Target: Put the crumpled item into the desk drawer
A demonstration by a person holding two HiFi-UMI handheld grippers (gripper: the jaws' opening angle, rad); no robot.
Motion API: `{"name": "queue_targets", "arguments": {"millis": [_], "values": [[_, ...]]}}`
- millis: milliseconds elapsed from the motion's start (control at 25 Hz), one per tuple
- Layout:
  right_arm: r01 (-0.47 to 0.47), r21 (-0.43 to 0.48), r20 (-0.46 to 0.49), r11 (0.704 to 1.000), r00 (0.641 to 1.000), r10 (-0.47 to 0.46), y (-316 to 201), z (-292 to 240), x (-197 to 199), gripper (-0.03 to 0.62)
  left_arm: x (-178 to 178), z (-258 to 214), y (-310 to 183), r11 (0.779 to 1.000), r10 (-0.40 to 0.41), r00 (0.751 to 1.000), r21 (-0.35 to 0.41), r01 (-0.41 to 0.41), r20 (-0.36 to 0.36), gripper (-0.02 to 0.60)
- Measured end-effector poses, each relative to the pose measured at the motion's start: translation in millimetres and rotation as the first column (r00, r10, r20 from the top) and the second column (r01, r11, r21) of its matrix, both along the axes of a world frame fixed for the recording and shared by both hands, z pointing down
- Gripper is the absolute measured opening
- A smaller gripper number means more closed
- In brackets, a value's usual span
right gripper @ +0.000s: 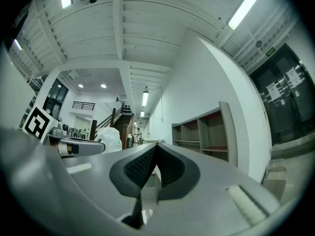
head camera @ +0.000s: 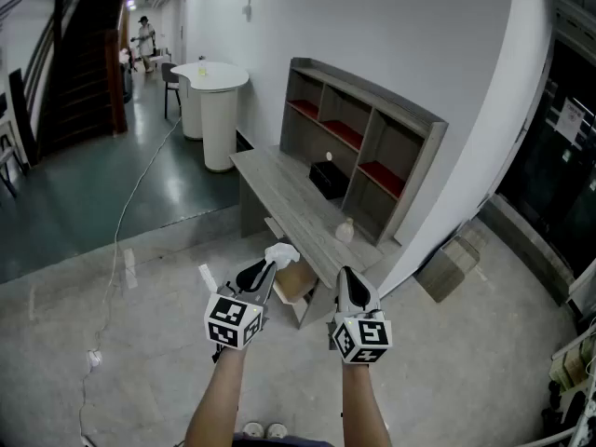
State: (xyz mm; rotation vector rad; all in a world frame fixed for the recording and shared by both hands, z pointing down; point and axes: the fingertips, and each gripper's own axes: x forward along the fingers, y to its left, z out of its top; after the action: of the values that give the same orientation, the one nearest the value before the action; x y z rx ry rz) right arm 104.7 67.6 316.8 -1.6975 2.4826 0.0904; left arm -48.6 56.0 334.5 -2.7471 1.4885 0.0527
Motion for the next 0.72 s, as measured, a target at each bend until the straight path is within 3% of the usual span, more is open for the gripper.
{"name": "queue_targets", "arguments": {"millis": [720], "values": [[0.011, -0.01, 0.005, 1.0, 1.0, -0.011, -0.9, 5.1, -6.4, 0.008, -2.5, 8.3, -2.2, 1.0, 0.003, 1.0, -0.02, -0.003, -0.003, 0.052]]}}
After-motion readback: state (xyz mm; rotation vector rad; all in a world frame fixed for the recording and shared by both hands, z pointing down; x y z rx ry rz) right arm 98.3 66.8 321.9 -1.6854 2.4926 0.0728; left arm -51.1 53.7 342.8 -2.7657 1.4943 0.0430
